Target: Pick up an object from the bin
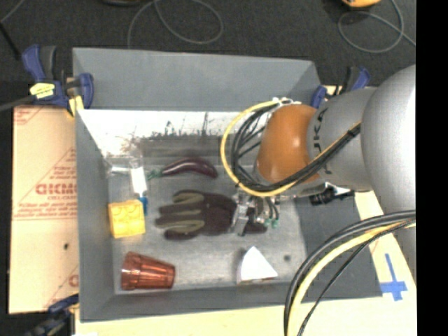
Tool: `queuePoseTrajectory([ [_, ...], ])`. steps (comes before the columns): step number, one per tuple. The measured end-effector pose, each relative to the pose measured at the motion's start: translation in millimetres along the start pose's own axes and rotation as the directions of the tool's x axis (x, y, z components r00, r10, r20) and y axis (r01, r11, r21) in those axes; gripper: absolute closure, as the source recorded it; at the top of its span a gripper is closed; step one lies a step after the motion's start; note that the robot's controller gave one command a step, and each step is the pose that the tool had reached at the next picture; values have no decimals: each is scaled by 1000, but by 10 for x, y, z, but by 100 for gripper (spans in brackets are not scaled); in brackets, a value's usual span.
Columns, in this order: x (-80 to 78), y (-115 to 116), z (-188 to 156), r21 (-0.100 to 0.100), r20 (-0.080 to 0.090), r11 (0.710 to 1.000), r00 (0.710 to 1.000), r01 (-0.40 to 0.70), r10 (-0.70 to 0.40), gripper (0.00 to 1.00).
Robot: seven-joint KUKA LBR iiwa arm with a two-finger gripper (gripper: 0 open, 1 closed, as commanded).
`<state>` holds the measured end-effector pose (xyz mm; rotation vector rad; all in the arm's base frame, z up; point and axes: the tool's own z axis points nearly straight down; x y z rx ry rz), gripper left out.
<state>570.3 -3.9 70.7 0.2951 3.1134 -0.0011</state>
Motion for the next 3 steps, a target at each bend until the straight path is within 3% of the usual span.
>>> queuePoseTrajectory([
  [2, 26, -9, -227, 1, -10, 1000, 1000, 1, -1, 100],
  [3, 7, -7, -454, 0, -5, 1000, 1000, 1, -1, 100],
])
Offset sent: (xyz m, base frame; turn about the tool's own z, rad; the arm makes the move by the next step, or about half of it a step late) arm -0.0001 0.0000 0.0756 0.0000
